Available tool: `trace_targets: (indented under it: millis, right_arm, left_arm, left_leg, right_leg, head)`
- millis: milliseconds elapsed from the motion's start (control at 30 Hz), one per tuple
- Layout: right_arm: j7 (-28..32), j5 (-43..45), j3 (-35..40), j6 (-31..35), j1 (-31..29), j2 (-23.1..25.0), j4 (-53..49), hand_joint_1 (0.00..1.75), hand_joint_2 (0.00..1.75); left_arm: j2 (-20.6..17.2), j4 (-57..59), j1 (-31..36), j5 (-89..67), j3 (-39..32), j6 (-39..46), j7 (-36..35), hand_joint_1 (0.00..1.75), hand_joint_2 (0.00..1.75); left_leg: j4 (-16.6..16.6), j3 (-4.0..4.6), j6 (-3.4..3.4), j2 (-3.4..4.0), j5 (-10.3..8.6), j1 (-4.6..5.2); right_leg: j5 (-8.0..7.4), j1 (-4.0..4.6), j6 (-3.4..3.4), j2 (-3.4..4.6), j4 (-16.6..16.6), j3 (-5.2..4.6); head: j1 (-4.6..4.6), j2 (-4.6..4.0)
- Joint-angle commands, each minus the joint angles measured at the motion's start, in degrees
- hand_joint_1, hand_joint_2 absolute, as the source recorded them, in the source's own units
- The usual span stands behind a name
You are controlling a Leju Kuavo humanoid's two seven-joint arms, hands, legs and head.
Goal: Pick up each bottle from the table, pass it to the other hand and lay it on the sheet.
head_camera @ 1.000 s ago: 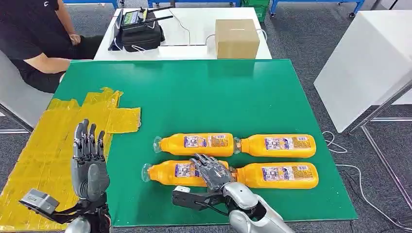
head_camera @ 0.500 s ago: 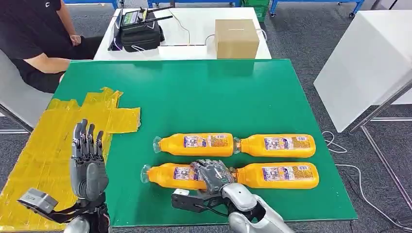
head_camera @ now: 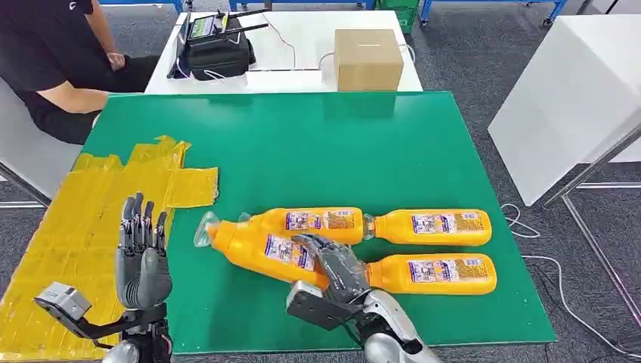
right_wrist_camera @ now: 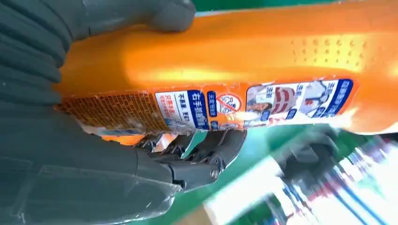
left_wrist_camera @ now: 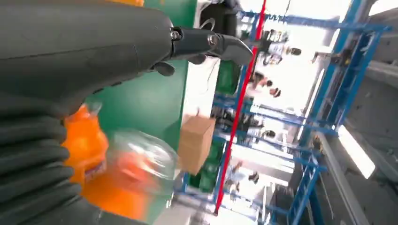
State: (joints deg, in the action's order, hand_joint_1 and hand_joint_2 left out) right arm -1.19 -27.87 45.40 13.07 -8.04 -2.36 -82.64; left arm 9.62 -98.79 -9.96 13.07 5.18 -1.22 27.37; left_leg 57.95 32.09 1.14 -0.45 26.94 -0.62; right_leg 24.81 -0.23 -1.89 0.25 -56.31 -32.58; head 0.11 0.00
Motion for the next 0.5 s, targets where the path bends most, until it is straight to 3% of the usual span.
trace_targets:
  millis: [33,500]
  right_arm:
    - [5.3,4.2,-4.4,3.2,4.0,0.2,-5.7,1.75,1.75]
    - [6.6,5.5,-4.5,4.2,3.9,0.5,-5.2,1.75,1.75]
  left_arm:
    - [-2.8,4.4,-0.9,5.4,1.5,-2.9,-4.1,0.0,1.75]
    - [-3.1,5.4,-0.8,7.8,1.3,-3.9,-5.9,0.0,1.75]
  left_leg:
    - [-0.1,-0.18,-0.02,0.01,0.02,0.02]
    - [-0.1,-0.14,-0.02,0.02,0.01,0.01]
  right_leg:
    - [0.03,-0.01,0.03,-0.03,0.1,0.17]
    - [0.03,0.0,0.02,-0.02,0.1,0.14]
  head:
    - [0.0,0.0]
    - [0.0,0.0]
